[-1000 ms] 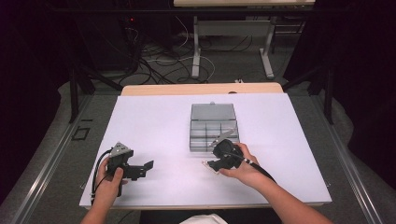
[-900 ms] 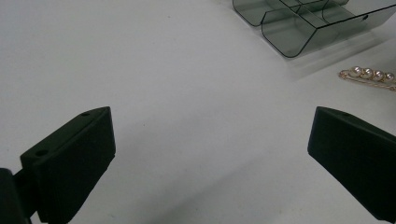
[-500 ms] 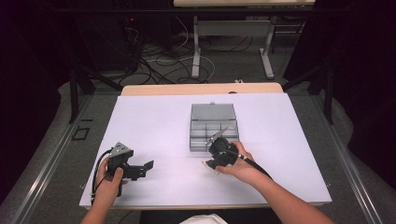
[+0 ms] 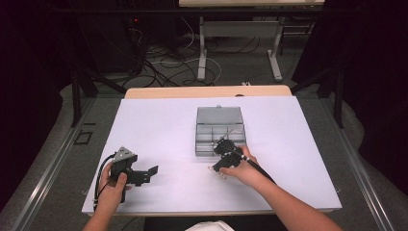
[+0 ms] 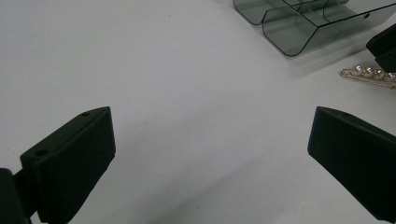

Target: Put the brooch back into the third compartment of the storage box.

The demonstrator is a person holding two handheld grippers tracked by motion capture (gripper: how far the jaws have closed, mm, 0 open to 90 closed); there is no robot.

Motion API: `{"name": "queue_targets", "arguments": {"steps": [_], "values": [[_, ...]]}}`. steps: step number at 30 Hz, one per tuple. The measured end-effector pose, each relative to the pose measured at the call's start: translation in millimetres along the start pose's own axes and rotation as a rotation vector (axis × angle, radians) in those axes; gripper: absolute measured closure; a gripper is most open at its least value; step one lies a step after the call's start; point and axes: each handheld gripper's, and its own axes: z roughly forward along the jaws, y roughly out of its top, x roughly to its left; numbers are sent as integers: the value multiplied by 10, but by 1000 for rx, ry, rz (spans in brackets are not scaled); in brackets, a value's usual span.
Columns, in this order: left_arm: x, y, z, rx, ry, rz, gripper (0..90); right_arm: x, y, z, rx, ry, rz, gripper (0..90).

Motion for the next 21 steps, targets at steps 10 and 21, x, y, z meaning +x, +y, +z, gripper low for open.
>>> {"name": "queue_targets", "arguments": {"steps": [10, 21], "values": [[1, -1, 1, 1, 0, 0, 9, -15, 30, 52, 42, 18, 38, 683], [0, 1, 2, -1, 2, 1, 9, 2, 45, 108, 53, 32, 48, 732]]}}
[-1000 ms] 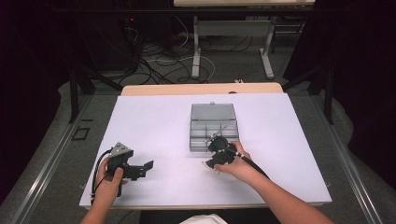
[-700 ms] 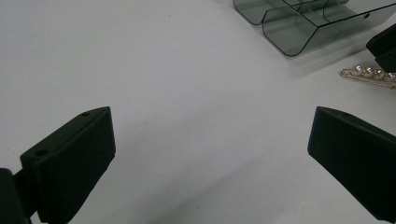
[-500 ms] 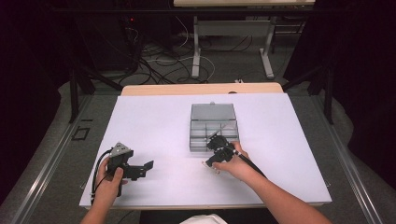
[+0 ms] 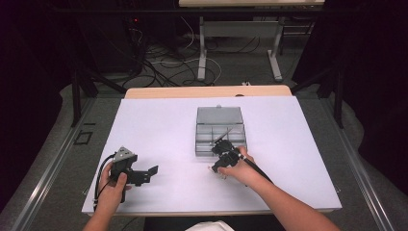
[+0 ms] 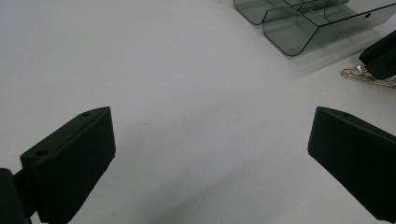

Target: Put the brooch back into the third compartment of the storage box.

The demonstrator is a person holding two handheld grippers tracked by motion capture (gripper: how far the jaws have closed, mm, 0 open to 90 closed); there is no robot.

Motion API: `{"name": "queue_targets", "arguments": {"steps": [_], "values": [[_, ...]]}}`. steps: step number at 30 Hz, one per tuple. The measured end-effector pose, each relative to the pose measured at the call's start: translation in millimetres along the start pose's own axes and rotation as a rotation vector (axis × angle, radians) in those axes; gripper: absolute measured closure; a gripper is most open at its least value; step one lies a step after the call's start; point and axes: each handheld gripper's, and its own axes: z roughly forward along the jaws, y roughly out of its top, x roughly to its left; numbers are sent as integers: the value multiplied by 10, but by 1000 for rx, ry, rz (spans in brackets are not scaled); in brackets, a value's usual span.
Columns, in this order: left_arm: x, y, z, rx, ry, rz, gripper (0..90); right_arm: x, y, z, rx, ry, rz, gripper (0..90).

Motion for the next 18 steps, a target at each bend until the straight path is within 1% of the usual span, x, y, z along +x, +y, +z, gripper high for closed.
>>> {"name": "queue_targets", "arguments": {"steps": [1, 2, 9, 11, 13, 14, 15, 16, 18], "values": [[1, 0, -1, 1, -1, 1, 9, 1, -8, 20, -25, 5, 5, 735], [1, -1, -2, 1, 1, 0, 9, 2, 5, -5, 18, -3, 0, 739], [4, -1, -5, 1, 0, 0, 9, 2, 6, -2, 19, 0, -10, 764], [3, -1, -5, 0, -1, 0, 9, 13, -1, 12, 8, 3, -1, 766], [4, -1, -5, 0, 1, 0, 9, 12, -8, 30, -13, 4, -7, 769], [4, 0, -6, 0, 1, -1, 9, 11, 1, 13, 16, 0, -11, 770], [4, 0, -5, 0, 1, -1, 9, 14, 4, 8, 29, -2, -10, 772], [4, 0, -5, 1, 1, 0, 9, 22, 5, 13, 32, 2, -5, 775], [5, 0, -6, 0, 1, 0, 9, 18, 5, 14, 31, -5, -12, 779]]}}
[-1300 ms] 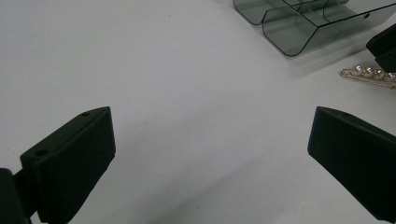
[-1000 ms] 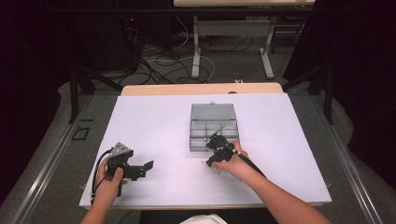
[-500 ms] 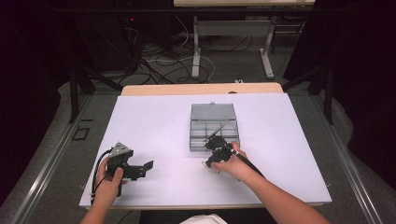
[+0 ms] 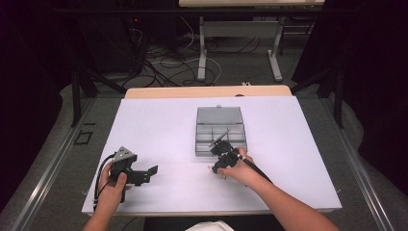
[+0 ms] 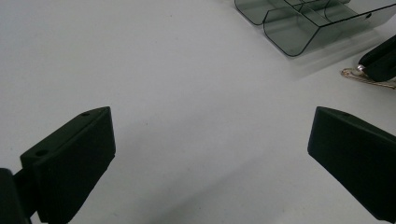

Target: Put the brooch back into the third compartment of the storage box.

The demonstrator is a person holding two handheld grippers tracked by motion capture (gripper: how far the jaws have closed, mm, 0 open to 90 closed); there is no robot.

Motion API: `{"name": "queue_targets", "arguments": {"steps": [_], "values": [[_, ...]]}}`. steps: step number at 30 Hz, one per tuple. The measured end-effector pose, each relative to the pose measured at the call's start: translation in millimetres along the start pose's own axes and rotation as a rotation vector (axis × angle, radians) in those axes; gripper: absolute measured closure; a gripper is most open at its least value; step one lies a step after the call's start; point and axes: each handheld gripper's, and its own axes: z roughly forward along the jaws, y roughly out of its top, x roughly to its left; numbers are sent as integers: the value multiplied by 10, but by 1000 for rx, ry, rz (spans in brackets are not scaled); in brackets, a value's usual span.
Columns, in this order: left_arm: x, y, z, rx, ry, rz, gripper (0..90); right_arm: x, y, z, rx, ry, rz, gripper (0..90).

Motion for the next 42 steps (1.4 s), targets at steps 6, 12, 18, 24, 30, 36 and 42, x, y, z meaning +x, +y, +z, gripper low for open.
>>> {"name": "queue_targets", "arguments": {"steps": [6, 12, 18, 24, 30, 36, 42], "values": [[1, -1, -1, 0, 1, -1, 9, 5, -1, 3, 1, 2, -3, 794], [5, 0, -3, 2, 4, 2, 9, 10, -3, 2, 1, 2, -10, 796], [6, 0, -2, 3, 4, 0, 9, 14, -4, 1, -1, 5, -19, 797], [8, -1, -3, 2, 5, 1, 9, 15, -9, -15, -9, 8, -25, 797], [9, -1, -4, 2, 6, 1, 9, 30, -18, -47, -11, 10, -27, 797], [2, -1, 3, 3, 3, -4, 9, 37, -32, -67, -41, 15, -37, 797], [8, -2, 5, 0, 5, -4, 9, 36, -30, -127, -40, 2, -62, 798]]}}
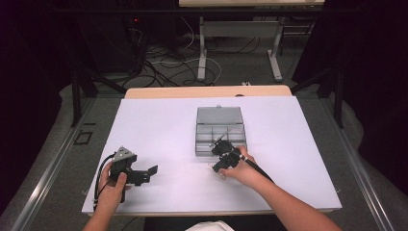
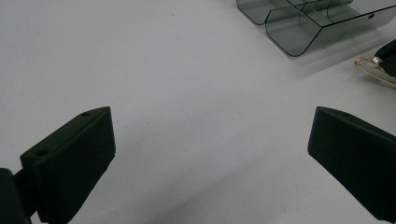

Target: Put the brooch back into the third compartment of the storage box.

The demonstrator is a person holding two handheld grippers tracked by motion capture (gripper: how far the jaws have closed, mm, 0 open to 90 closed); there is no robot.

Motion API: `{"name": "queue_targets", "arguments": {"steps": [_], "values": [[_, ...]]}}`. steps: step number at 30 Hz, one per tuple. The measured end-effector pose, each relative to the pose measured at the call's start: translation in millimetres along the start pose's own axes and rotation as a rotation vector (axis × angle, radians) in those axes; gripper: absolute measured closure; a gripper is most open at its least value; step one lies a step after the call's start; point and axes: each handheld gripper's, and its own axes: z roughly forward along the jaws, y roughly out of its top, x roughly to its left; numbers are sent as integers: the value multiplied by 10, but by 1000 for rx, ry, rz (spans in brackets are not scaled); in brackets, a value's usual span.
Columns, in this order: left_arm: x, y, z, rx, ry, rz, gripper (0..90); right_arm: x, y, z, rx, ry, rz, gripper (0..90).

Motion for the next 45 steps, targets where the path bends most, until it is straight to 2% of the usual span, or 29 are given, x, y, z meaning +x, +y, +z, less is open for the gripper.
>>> {"name": "queue_targets", "arguments": {"steps": [1, 3, 17, 19, 22, 24, 25, 33, 34, 35, 37, 38, 40, 43, 44, 45], "values": [[0, 0, 0, 0, 0, 0, 9, 9, -3, -8, 0, 2, 11, 798], [0, -1, 0, 1, -1, 0, 9, -10, 2, -21, -7, 0, -16, 798], [-3, 0, 6, 4, -1, -2, 9, -33, -4, -106, -28, 5, -22, 798], [-3, 0, 7, 3, -1, -3, 9, -21, 1, -137, -23, -2, -5, 798], [1, 2, 2, 8, 1, 4, 9, -32, 11, -165, -35, -2, -24, 798], [-3, 0, 5, 2, -1, -3, 9, -22, 17, -189, -40, -2, -12, 798], [-4, 0, 6, 0, -1, -5, 9, -37, 20, -197, -45, -4, -30, 798], [-4, -1, 6, 0, -2, -6, 9, -52, 36, -254, -54, -8, -18, 798], [-5, 0, 7, 1, 0, -6, 9, -49, 14, -193, -155, -4, -3, 798], [0, 1, 4, 6, 1, 1, 9, -58, 37, -265, -59, -12, -17, 798], [0, 1, 4, 7, 1, 2, 9, -71, 42, -277, -63, -12, -28, 798], [-6, 0, 7, 1, 0, -6, 9, -76, 43, -283, -64, -10, -27, 798], [1, 2, 2, 8, 2, 5, 9, -74, 43, -299, -79, -16, -5, 798], [-4, 0, 6, 0, 0, -4, 9, -90, 57, -338, -77, -18, -15, 798], [-3, 0, 5, 2, 0, -2, 9, -90, 59, -350, -81, -22, -8, 798], [-5, 0, 6, 0, 0, -4, 9, -95, 43, -294, -183, -17, -2, 798]]}}
